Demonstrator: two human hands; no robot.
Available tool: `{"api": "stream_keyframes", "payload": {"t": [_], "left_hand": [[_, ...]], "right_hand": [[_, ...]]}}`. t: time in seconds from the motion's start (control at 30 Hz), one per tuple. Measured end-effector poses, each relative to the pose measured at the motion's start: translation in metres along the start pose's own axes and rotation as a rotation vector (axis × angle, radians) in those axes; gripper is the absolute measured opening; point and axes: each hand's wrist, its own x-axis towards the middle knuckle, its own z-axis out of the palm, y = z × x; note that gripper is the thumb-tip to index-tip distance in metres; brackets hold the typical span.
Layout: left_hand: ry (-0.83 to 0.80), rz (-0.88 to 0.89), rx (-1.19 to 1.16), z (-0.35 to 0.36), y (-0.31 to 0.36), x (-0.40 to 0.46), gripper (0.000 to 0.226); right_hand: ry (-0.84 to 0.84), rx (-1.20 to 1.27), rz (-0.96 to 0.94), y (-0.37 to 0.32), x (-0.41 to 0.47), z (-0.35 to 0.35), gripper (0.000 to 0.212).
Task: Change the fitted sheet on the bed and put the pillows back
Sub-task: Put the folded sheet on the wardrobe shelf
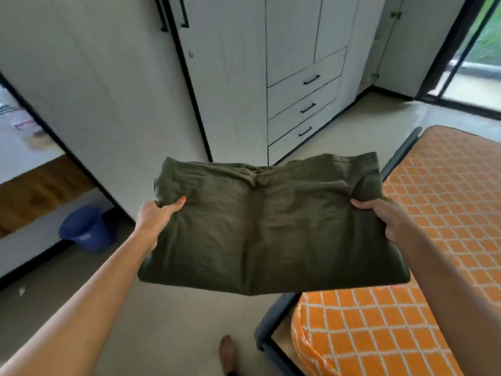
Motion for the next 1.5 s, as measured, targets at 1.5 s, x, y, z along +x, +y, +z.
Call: {"api": "stream_keyframes", "payload": {"t": [1.5], "left_hand": [[-0.661, 0.394, -0.025, 0.773, 0.621, 0.540, 0.056]], "right_hand": [[0.806, 0.183, -0.313, -0.542, 0.636, -0.208, 0.045]]}}
